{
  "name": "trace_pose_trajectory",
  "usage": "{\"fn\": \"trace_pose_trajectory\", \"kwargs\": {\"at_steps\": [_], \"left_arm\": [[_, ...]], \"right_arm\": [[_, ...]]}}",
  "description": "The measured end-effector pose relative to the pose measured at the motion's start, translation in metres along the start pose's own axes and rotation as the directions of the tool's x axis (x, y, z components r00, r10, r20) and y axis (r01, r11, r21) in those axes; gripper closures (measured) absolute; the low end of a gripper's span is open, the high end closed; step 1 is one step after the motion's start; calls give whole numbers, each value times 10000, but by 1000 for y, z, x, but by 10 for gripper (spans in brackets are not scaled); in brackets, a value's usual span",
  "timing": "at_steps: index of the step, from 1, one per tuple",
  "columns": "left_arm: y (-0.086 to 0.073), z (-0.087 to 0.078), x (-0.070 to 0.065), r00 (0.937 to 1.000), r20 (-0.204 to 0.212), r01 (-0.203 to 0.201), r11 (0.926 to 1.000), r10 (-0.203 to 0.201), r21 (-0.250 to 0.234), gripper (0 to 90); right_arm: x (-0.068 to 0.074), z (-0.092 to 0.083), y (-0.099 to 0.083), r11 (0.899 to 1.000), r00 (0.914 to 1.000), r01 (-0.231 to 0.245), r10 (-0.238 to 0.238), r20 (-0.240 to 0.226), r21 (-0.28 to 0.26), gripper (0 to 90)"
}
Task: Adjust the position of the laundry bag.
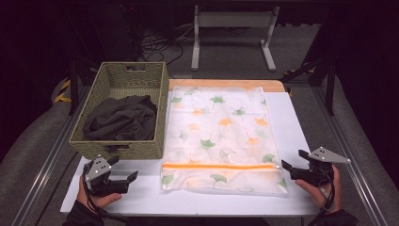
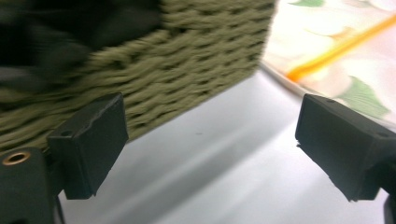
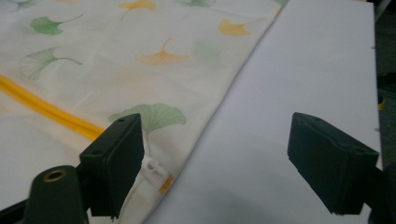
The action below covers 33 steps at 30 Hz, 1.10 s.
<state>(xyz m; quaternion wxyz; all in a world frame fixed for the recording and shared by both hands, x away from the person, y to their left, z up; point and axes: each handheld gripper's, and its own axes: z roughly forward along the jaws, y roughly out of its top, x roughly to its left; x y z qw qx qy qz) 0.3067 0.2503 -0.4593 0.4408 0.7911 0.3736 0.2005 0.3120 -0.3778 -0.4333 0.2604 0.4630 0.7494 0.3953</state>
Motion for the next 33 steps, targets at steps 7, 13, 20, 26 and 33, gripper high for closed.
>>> {"fn": "trace_pose_trajectory", "kwargs": {"at_steps": [7, 13, 20, 26, 33], "left_arm": [[12, 25, -25, 9894, 1008, -1109, 9918, 1043, 628, 162], [22, 47, -37, 9808, 1585, -1339, 9835, 1140, 1213, 219], [27, 62, -38, 9754, 1872, -1501, 9731, 1168, 1749, 325], [31, 67, -39, 9702, 2110, -1583, 9713, 1195, 1776, 460], [36, 73, -40, 9686, 2221, -1535, 9712, 1115, 1820, 492]], "right_arm": [[12, 1, -2, 9966, 9989, 412, -394, -259, 712, 280], [11, 5, -4, 9964, 9991, -38, 73, -412, 848, 428], [6, 17, -5, 9940, 9967, -483, 544, -600, 984, 526], [7, 25, -1, 9929, 9943, -614, 697, -805, 1019, 559], [7, 30, 7, 9924, 9963, -691, 738, -433, 1015, 596]]}}
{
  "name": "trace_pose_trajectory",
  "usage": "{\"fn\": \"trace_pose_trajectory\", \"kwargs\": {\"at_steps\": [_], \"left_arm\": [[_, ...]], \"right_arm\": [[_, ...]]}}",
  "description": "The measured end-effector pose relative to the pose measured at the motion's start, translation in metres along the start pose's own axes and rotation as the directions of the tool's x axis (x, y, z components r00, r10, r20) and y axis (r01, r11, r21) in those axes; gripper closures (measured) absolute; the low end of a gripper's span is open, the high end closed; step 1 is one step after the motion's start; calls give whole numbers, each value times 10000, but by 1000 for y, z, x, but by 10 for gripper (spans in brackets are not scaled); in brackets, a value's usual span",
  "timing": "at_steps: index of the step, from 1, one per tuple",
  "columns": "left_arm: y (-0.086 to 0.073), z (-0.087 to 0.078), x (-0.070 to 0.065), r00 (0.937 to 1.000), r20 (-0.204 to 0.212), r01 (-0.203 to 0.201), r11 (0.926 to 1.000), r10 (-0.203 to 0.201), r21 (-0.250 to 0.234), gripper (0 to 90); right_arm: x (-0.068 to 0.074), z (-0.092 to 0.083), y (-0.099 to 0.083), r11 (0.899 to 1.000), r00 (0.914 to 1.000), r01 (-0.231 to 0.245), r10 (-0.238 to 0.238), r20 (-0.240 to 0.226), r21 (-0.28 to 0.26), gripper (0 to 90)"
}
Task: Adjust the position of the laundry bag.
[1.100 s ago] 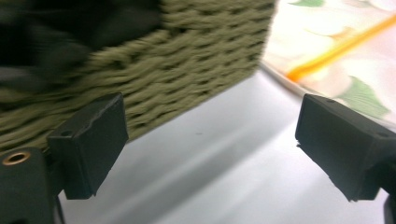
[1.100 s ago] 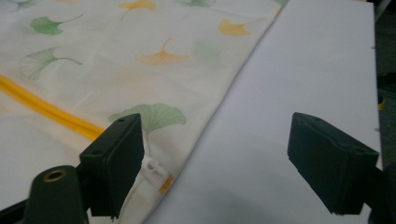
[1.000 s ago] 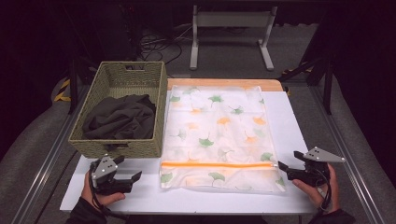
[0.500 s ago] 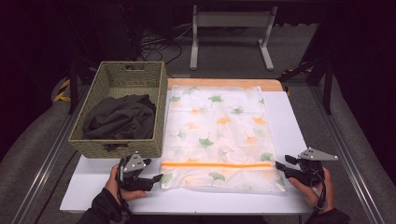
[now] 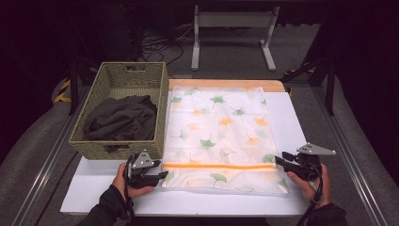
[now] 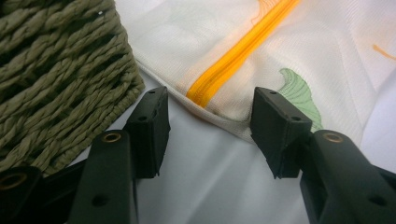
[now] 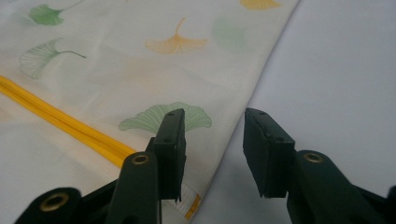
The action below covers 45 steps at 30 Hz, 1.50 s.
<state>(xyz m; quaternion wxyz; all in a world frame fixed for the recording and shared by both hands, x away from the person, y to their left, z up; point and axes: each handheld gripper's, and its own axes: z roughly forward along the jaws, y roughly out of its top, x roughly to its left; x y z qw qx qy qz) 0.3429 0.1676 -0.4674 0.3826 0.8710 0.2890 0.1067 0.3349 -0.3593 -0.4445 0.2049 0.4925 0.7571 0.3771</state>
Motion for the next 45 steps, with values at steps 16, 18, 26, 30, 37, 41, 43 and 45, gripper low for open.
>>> {"fn": "trace_pose_trajectory", "kwargs": {"at_steps": [16, 18, 26, 30, 37, 41, 43, 45], "left_arm": [[4, -1, -2, 9983, -561, -168, 9995, 184, 286, 847], [4, -2, -2, 9978, -630, -183, 9994, 201, 288, 847], [3, -3, 1, 9955, -932, -137, 9998, 151, 157, 839], [3, -5, -1, 9971, -678, -355, 9993, 346, -125, 762], [-2, -13, -6, 9989, -348, -337, 9986, 322, -412, 612], [-6, -14, -8, 9999, -144, -91, 9995, 87, -308, 509], [-6, -13, -9, 9999, -134, -49, 9999, 47, -153, 525], [-6, -11, -12, 9998, -37, -171, 9999, 171, 23, 554]], "right_arm": [[6, 23, 10, 9965, 9989, 404, -421, 215, 727, 895], [5, 28, 15, 9966, 9985, 443, -463, 278, 699, 896], [7, 40, 30, 9964, 9964, 664, -690, 493, 525, 895], [2, 29, 27, 9994, 9988, 284, -292, 397, 201, 858], [-3, 9, 13, 9997, 9998, 184, -183, -13, 145, 678], [0, 0, 3, 9990, 9992, 263, -252, -300, 362, 567], [1, 0, 1, 9988, 9986, 258, -239, -467, 408, 546], [4, 2, -3, 9959, 9977, 576, -550, -390, 694, 500]]}}
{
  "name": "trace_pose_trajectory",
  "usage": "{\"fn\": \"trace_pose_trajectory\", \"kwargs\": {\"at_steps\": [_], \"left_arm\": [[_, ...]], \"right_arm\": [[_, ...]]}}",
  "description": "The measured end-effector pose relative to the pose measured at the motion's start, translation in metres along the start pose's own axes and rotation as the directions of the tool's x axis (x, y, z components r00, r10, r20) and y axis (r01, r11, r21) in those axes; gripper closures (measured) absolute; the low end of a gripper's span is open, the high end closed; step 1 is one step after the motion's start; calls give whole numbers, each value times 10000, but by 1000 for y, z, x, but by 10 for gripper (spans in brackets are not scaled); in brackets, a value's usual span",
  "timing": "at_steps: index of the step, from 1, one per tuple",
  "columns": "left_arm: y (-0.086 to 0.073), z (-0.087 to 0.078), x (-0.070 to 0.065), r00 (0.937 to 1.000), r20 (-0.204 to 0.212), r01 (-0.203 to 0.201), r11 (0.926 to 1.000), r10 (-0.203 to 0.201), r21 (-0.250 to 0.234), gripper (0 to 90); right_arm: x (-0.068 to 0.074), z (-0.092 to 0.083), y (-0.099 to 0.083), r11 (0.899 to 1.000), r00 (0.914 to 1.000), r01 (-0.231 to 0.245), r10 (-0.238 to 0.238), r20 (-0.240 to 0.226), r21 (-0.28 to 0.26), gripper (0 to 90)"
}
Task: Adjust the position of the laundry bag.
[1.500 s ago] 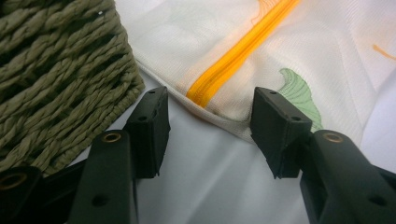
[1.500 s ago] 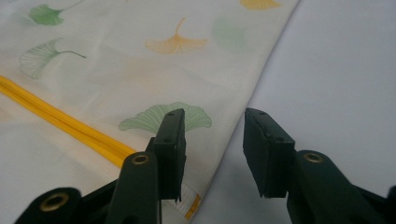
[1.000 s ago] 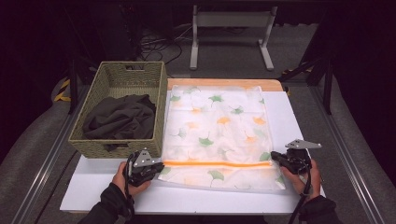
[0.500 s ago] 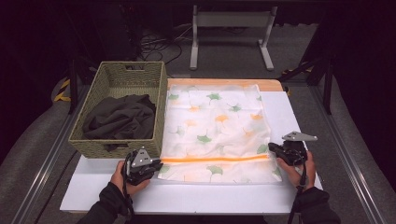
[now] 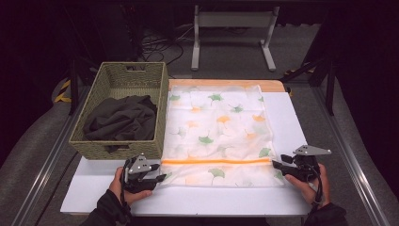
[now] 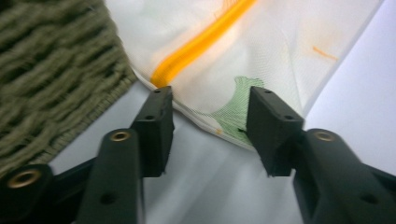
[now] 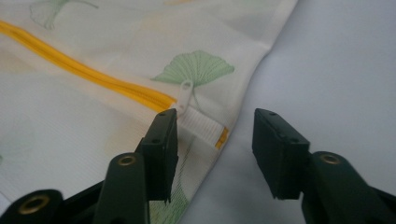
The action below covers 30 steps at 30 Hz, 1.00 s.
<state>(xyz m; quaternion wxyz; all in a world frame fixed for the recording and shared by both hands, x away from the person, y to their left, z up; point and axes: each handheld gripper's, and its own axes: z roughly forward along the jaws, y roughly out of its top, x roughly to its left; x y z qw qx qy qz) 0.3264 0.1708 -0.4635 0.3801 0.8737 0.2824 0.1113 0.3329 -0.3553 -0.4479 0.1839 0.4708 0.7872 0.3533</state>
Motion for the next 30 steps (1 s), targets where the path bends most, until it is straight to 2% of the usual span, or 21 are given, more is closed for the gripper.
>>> {"fn": "trace_pose_trajectory", "kwargs": {"at_steps": [3, 4, 7, 9, 14, 16, 18, 21, 22, 24, 26, 28, 30], "left_arm": [[1, 3, -1, 9999, 50, -104, 9998, 103, 191, 633], [1, 3, -1, 9999, 125, -81, 9998, 79, 186, 661], [2, 4, 1, 9999, 101, 73, 9998, -74, 158, 769], [3, 5, 2, 10000, -37, 47, 9998, -46, 202, 853], [7, 8, 4, 9997, -250, 2, 9998, 3, 197, 875], [10, 11, 8, 9992, -398, -27, 9999, 33, 155, 875], [11, 13, 9, 9992, -405, -25, 9999, 30, 135, 875], [14, 16, 10, 9982, -571, -155, 9998, 162, 131, 875], [14, 16, 10, 9983, -548, -205, 9997, 212, 126, 874], [12, 14, 10, 9983, -545, -220, 9997, 224, 80, 872], [11, 12, 9, 9987, -457, -227, 9997, 227, 1, 867], [9, 9, 9, 9990, -373, -236, 9996, 230, -166, 863], [8, 7, 9, 9993, -311, -215, 9996, 210, -161, 858]], "right_arm": [[2, 1, -4, 9999, 10000, 96, -96, 19, 38, 493], [3, 1, -5, 10000, 10000, 96, -96, 15, 0, 521], [6, 1, -6, 9997, 9997, 220, -220, -108, -52, 648], [8, 1, -5, 9993, 9991, 374, -375, 176, 26, 771], [3, 2, -4, 9999, 10000, -64, 65, 49, -89, 857], [-1, 2, 0, 9994, 9996, -130, 138, 254, -333, 897], [-3, 3, 2, 9989, 9993, -169, 183, 325, -436, 900], [-7, 4, 7, 9974, 9995, -288, 296, 121, -665, 900], [-7, 5, 8, 9979, 9994, -299, 310, 182, -579, 895], [-6, 4, 8, 9982, 9997, -253, 256, 58, -537, 725], [-6, 2, 7, 9977, 9995, -307, 307, -5, -611, 666], [-6, 3, 5, 9973, 9994, -220, 199, -294, -700, 594], [-4, 8, 4, 9992, 9995, -1, -13, -324, -407, 502]]}}
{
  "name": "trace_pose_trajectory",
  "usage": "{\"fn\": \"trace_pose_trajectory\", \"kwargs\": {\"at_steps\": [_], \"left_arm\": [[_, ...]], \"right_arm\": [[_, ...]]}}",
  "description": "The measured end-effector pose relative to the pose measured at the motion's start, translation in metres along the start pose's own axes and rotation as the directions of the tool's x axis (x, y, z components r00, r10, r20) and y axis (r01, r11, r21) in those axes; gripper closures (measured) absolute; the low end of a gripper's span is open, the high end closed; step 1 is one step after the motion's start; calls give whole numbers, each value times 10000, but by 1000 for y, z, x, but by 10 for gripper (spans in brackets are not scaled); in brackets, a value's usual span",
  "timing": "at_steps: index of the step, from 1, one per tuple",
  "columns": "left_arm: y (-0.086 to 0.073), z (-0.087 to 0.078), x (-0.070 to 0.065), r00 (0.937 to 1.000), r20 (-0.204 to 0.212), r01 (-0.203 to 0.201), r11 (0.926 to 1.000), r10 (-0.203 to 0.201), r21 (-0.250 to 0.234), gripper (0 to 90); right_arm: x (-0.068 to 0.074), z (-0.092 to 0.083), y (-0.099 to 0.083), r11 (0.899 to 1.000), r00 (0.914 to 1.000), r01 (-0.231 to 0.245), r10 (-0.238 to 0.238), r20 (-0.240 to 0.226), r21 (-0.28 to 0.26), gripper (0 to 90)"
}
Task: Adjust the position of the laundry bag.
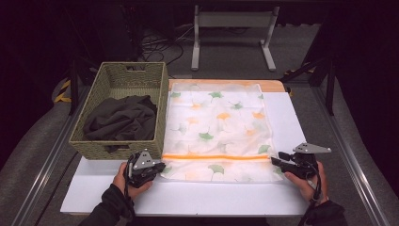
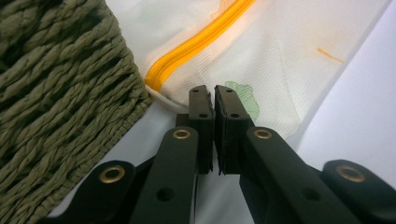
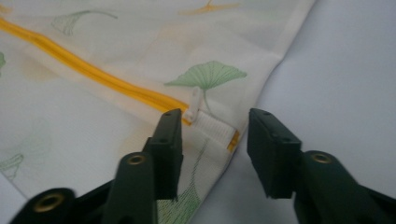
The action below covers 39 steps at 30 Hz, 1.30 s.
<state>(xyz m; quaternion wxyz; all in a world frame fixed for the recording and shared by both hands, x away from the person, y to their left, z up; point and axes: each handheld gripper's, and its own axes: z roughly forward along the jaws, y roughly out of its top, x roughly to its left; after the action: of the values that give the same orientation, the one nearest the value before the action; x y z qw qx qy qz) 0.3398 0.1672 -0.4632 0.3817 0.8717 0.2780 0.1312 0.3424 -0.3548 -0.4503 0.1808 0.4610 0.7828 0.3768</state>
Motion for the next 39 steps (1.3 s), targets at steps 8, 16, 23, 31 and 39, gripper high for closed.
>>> {"fn": "trace_pose_trajectory", "kwargs": {"at_steps": [8, 16, 23, 31, 39], "left_arm": [[-2, 2, 1, 10000, 41, -17, 9999, 16, 119, 848], [-2, 2, 0, 9999, -20, -105, 9999, 106, 134, 852], [-2, 2, -1, 10000, -26, -81, 9999, 81, 126, 856], [-2, 2, -1, 9999, -36, -113, 9999, 113, 126, 854], [-2, 2, -1, 9999, -37, -113, 9999, 113, 121, 851]], "right_arm": [[7, 9, 1, 9957, 9960, 877, -882, 146, 288, 539], [7, 9, 0, 9954, 9944, 950, -944, -477, 119, 719], [1, 3, -2, 9996, 9918, 148, -176, -1264, -223, 754], [-2, -2, -5, 9999, 9870, 135, -139, -1599, -41, 648], [-5, -16, -1, 9987, 9852, -183, 99, -1711, -476, 542]]}}
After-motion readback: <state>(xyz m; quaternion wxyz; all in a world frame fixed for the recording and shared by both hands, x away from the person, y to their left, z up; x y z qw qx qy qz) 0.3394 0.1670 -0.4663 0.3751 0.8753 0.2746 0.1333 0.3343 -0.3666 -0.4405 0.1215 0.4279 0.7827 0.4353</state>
